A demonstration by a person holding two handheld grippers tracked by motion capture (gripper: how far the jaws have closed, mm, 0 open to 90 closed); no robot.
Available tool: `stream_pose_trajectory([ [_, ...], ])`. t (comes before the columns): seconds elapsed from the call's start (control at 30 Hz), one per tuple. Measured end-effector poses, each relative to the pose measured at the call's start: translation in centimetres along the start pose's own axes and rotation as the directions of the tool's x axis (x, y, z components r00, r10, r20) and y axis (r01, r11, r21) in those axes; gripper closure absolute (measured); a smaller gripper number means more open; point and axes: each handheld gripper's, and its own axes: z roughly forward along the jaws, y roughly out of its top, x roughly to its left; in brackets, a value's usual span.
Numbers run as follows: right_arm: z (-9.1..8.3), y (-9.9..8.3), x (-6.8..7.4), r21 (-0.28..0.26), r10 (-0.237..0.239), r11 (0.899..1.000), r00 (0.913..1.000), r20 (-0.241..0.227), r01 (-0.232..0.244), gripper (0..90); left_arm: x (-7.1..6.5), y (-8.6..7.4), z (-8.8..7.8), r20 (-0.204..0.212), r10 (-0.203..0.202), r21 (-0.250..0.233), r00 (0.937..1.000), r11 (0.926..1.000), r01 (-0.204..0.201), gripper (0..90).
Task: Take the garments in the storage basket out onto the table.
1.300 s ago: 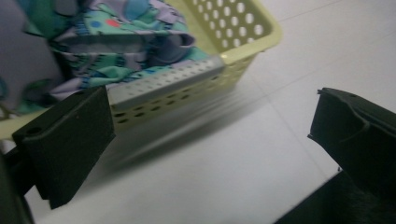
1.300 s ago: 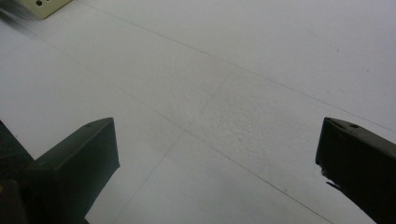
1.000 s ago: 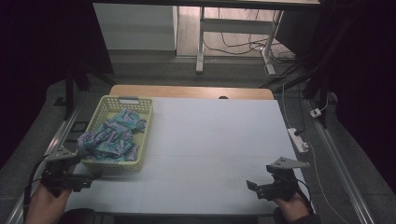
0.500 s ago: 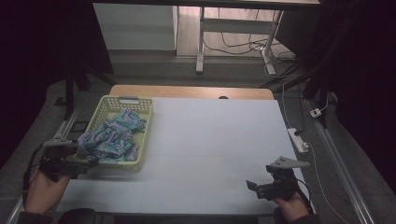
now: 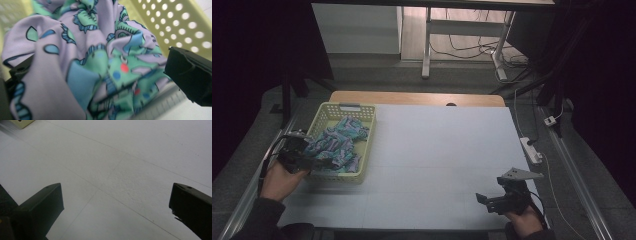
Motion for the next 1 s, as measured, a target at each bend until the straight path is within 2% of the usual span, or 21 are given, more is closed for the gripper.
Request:
stream_pose_trajectory([
  [0.07, 0.0, 0.0, 0.0, 0.001, -0.001, 1.0, 1.0, -0.001, 0.001, 0.0, -0.1, 0.9, 0.8, 0.011, 0.011, 0.04, 0.9999, 0.9991, -0.012, 0.9],
  [0.1, 0.0, 0.0, 0.0, 0.001, -0.001, 1.0, 1.0, -0.001, 0.001, 0.0, -0.1, 1.8, 1.6, 0.026, 0.019, 0.074, 0.9995, 0.997, -0.021, 0.7],
  [0.23, 0.0, 0.0, 0.0, 0.0, -0.001, 1.0, 1.0, 0.0, 0.001, 0.0, 0.0, 2.9, 2.4, 0.045, 0.033, 0.098, 0.9984, 0.9945, -0.038, 0.6],
  [0.37, 0.0, 0.0, 0.0, 0.001, -0.002, 1.0, 1.0, -0.001, 0.002, 0.0, -0.1, 4.1, 3.5, 0.043, 0.063, 0.13, 0.9971, 0.9891, -0.068, 0.4],
  [0.53, 0.0, 0.0, 0.0, 0.002, -0.003, 1.0, 1.0, -0.001, 0.003, 0.0, 0.1, 5.2, 5.3, 0.039, 0.101, 0.198, 0.9941, 0.9745, -0.107, 0.0],
  [0.63, 0.0, 0.0, 0.0, 0.002, -0.004, 1.0, 1.0, 0.0, 0.004, 0.0, 0.2, 5.6, 6.2, 0.029, 0.111, 0.217, 0.9934, 0.9694, -0.115, 0.0],
  [0.67, 0.0, 0.0, 0.1, 0.003, -0.004, 1.0, 1.0, 0.0, 0.004, 0.0, 0.3, 5.7, 6.4, 0.028, 0.112, 0.23, 0.9933, 0.9662, -0.116, 0.0],
  [0.73, 0.0, 0.0, 0.1, 0.002, -0.004, 1.0, 1.0, 0.001, 0.004, 0.0, 0.3, 5.9, 7.1, 0.02, 0.123, 0.268, 0.9922, 0.9553, -0.124, 0.0],
  [0.8, 0.0, 0.0, 0.1, 0.002, -0.004, 1.0, 1.0, 0.001, 0.004, 0.0, 0.5, 6.0, 7.5, 0.025, 0.114, 0.277, 0.9931, 0.9538, -0.117, 0.0],
  [0.83, 0.0, 0.0, 0.1, 0.002, -0.006, 1.0, 1.0, 0.002, 0.006, 0.0, 0.7, 6.1, 7.8, 0.03, 0.109, 0.289, 0.9936, 0.9506, -0.113, 0.0],
  [0.87, 0.0, 0.0, 0.1, 0.002, -0.006, 1.0, 1.0, 0.003, 0.006, 0.0, 1.2, 6.0, 8.4, 0.033, 0.107, 0.316, 0.9937, 0.9419, -0.112, 0.0],
  [0.9, 0.0, 0.0, 0.1, 0.002, -0.007, 1.0, 1.0, 0.003, 0.007, 0.0, 1.2, 6.0, 8.4, 0.033, 0.107, 0.316, 0.9937, 0.9419, -0.112, 0.0],
  [0.93, 0.0, 0.0, 0.1, 0.001, -0.006, 1.0, 1.0, 0.003, 0.006, 0.0, 1.6, 5.9, 9.0, 0.04, 0.092, 0.335, 0.9949, 0.9369, -0.1, 0.0],
  [1.0, -0.1, -0.1, 0.1, 0.003, -0.007, 1.0, 1.0, 0.003, 0.007, 0.0, 1.8, 5.7, 9.2, 0.041, 0.099, 0.332, 0.9942, 0.9372, -0.107, 0.0],
])
